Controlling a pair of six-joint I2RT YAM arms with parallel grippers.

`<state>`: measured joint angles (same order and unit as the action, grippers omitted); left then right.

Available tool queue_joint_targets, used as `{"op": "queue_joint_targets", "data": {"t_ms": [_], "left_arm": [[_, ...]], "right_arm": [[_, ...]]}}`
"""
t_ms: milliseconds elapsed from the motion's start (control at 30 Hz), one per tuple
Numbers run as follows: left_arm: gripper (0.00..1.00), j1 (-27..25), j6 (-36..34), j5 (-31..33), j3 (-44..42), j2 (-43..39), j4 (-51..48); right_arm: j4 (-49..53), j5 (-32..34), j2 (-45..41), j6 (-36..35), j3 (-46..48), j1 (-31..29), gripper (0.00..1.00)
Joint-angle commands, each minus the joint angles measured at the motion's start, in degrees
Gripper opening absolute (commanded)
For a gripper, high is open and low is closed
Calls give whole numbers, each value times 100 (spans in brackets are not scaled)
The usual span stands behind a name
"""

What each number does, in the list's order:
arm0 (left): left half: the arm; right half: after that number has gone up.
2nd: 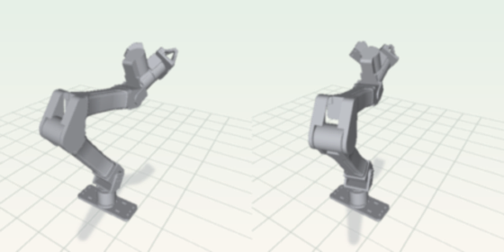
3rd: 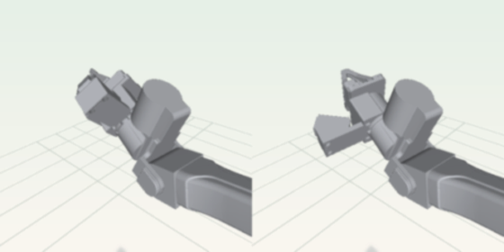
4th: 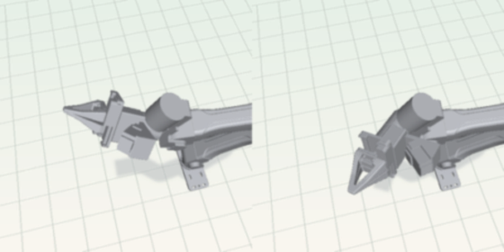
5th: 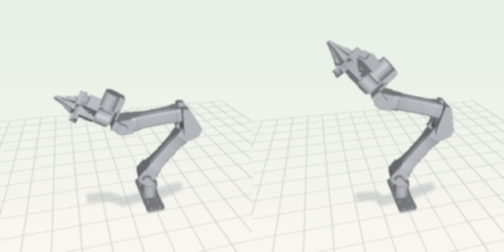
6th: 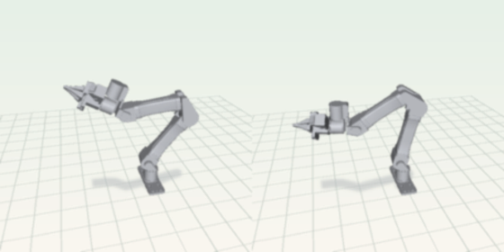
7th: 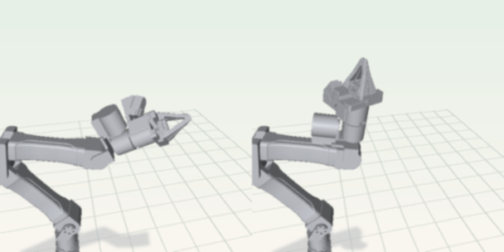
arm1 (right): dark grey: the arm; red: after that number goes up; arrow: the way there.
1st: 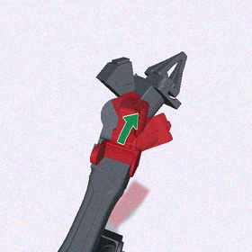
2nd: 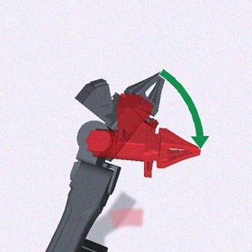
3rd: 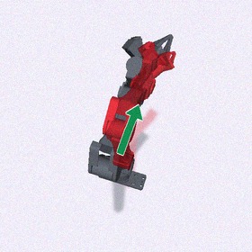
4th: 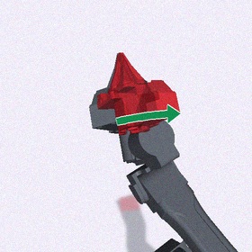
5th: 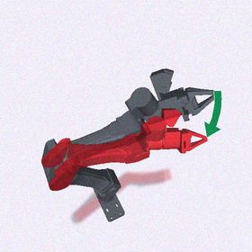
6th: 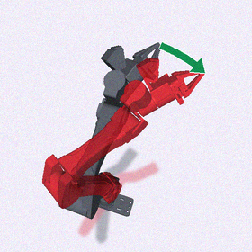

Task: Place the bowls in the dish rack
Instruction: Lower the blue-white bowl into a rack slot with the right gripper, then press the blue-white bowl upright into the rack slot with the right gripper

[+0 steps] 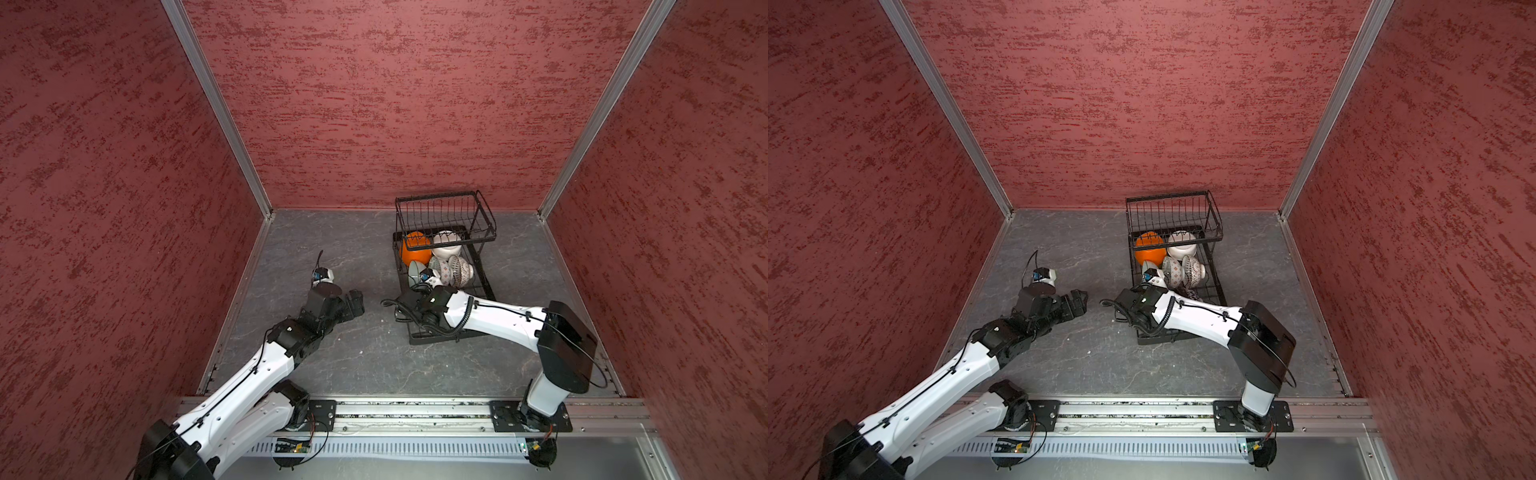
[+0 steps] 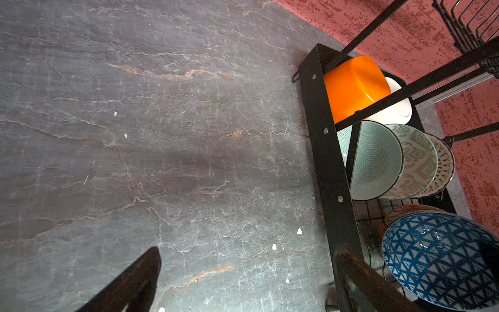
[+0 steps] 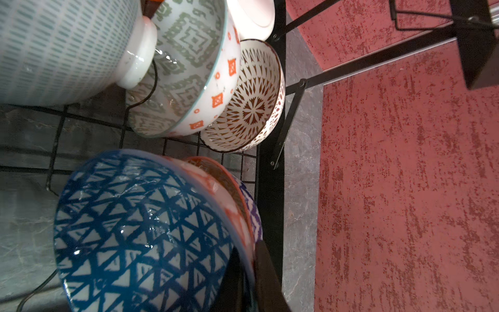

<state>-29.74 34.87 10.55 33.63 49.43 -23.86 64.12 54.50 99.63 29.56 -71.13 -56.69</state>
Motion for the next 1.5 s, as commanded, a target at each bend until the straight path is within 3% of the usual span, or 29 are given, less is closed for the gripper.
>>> {"op": "queue_joint_targets", "data": {"t_ms": [0, 1467], "left_arm": [[99, 81, -155, -83, -51, -47, 133], [99, 755, -237, -650, -427, -284, 343]], "right_arm": [[147, 379, 65, 275, -264, -33, 0], [1867, 1073, 2014, 2043, -1181, -448, 0]]}}
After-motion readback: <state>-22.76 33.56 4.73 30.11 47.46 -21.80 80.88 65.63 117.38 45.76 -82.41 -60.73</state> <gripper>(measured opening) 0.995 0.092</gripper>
